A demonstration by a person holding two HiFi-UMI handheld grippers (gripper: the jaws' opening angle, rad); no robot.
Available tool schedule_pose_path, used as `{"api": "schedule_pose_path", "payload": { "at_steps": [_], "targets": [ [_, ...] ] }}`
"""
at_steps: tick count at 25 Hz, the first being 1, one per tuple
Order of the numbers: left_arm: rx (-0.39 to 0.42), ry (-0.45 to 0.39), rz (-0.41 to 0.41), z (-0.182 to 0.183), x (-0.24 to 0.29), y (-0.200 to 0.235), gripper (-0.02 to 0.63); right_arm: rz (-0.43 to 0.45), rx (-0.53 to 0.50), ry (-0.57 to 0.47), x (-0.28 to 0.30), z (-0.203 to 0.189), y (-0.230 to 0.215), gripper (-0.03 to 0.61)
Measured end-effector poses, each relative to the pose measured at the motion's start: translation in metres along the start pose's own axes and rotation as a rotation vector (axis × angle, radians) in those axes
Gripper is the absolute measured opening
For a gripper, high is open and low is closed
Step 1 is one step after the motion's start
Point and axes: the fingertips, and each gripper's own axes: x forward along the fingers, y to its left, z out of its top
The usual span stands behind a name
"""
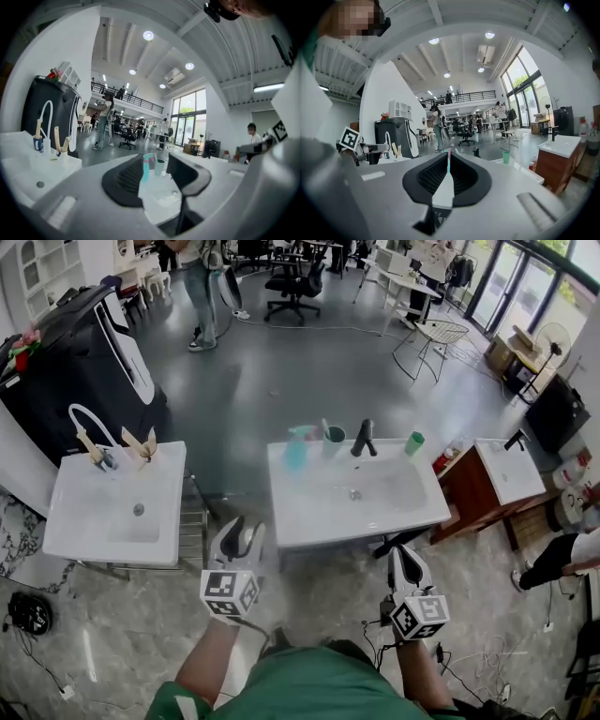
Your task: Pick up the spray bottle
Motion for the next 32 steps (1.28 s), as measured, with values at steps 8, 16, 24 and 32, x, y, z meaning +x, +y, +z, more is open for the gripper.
{"api": "schedule_pose_path", "payload": {
  "at_steps": [8, 16, 24, 32],
  "targets": [
    [0.001, 0.015, 0.014, -0.003, 0.043, 0.001, 0.17, 0.027, 0.011, 0.009, 0.043, 0.001, -0.028, 0.005],
    [0.047, -0.005, 0.116, 0.022, 0.104, -0.004, 0.17, 0.136, 0.048, -0.033, 0.117, 0.029, -0.086, 0.005],
    [0.065, -0.009, 0.216, 0.025, 0.19, -0.024, 0.169, 0.194, 0.057, -0.014, 0.18, 0.04, -0.17, 0.005],
    [0.04, 0.01, 0.238, 0.021, 0.252, -0.033, 0.166, 0.221, 0.083, -0.006, 0.217, 0.045, -0.218, 0.005]
  ]
}}
